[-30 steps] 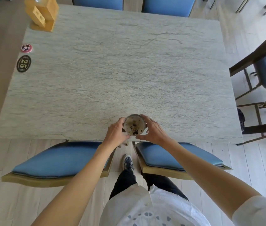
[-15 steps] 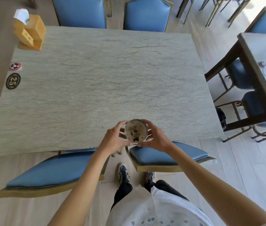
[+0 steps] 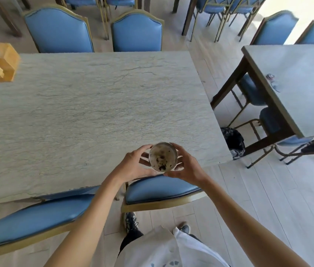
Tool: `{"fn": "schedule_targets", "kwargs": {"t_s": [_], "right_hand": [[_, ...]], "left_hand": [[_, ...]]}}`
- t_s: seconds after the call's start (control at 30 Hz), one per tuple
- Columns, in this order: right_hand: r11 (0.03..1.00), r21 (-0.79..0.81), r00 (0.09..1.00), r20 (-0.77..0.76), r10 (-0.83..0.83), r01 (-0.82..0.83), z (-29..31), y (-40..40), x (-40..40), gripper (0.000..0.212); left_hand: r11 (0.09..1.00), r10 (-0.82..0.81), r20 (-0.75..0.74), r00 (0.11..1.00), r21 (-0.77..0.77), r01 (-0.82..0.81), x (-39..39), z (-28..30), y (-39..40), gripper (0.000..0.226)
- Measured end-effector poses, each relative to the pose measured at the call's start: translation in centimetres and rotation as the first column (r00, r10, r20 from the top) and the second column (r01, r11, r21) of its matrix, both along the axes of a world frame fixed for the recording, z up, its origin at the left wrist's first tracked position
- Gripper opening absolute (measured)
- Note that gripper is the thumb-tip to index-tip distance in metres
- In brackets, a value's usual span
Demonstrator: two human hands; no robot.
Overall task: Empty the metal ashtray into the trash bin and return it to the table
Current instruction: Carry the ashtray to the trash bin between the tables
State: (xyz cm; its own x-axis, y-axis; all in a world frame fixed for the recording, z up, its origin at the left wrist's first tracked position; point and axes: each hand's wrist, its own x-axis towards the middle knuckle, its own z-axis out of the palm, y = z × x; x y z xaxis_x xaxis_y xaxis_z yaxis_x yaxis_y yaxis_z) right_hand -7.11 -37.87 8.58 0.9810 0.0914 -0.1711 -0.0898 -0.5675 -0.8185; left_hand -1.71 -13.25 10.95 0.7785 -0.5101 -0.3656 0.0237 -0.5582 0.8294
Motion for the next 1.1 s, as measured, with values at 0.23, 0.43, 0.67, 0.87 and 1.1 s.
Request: {"fn": "schedule_targets", "kwargs": {"t_s": [0.23, 0.43, 0.67, 0.87, 1.1], "right_hand": [[0.995, 0.076, 0.998, 0.009, -0.062, 0.061, 0.8, -12.2, -3.5, 0.11], [0.99, 0.113, 0.996, -0.014, -0.089, 0.09, 0.6, -22.3, -7.1, 0.109], [0.971, 0.194, 0.99, -0.049, -0.135, 0.142, 0.6, -29.5, -9.9, 0.106], [0.955, 0.214, 0.978, -0.085, -0.189, 0.203, -0.2, -33.3, -9.2, 0.106], [0.959, 0.186, 0.975, -0.104, -0.197, 0.213, -0.8, -38.5, -5.6, 0.108]], "left_hand": [[0.996, 0.055, -0.022, 0.998, -0.067, -0.056, -3.0, 0.3, -12.7, 0.091], [0.993, 0.045, -0.074, 0.996, -0.103, -0.053, -5.8, -0.4, -22.8, 0.09], [0.995, -0.008, -0.08, 0.997, -0.1, 0.0, -7.5, 0.2, -30.6, 0.089], [0.996, -0.049, -0.095, 0.994, -0.079, 0.042, -5.6, -0.7, -35.1, 0.086], [0.992, -0.09, -0.116, 0.989, -0.102, 0.078, -0.9, -2.7, -40.8, 0.088]]}}
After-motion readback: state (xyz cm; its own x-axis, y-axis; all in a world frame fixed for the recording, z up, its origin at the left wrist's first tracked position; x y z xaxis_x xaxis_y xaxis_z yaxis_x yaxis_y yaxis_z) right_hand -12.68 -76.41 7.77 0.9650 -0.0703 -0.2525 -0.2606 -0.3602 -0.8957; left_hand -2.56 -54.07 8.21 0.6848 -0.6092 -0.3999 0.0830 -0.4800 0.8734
